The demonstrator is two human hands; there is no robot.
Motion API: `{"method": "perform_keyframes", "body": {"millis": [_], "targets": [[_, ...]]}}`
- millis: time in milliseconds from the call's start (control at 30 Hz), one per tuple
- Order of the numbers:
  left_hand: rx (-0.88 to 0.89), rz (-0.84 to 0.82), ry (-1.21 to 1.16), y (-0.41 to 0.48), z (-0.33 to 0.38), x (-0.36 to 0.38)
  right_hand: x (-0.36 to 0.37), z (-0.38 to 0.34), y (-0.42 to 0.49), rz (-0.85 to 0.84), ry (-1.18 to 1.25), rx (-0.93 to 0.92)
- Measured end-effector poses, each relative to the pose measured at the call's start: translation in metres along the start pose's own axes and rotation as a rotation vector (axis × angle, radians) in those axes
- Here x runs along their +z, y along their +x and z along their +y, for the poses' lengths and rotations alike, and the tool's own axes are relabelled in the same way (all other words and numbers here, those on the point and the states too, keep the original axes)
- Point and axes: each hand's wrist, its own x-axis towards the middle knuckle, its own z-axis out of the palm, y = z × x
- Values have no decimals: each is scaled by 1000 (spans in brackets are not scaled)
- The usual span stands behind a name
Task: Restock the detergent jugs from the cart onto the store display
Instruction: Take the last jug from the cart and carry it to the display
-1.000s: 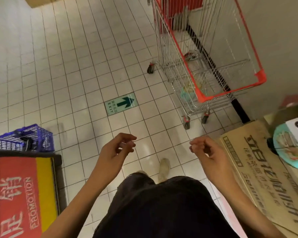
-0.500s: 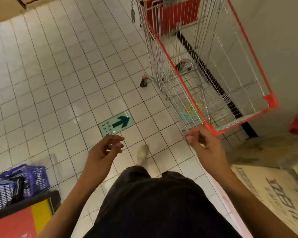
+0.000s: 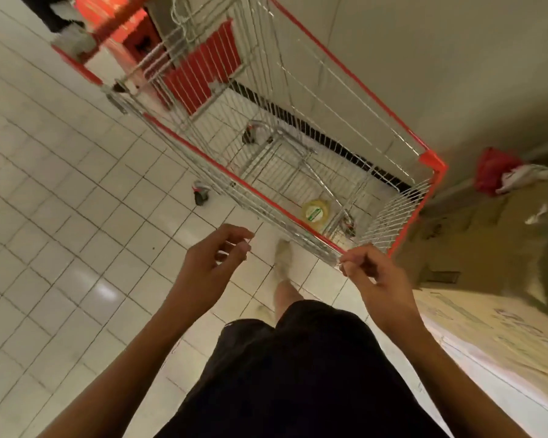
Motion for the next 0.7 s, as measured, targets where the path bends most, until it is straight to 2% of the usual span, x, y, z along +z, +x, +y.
{"method": "perform_keyframes", "body": {"millis": [267,467,567,700], "targets": [[-46,-177,41,161,23,5,-13,1,129,155,173,129],[-86,-309,107,258,26,18,36,41,238,107,206,412],[-110,-440,171,308,10,49,68,74,278,127,187,538],[-106,-697,286,370,-34,107,112,125,321,95,75,749]]}}
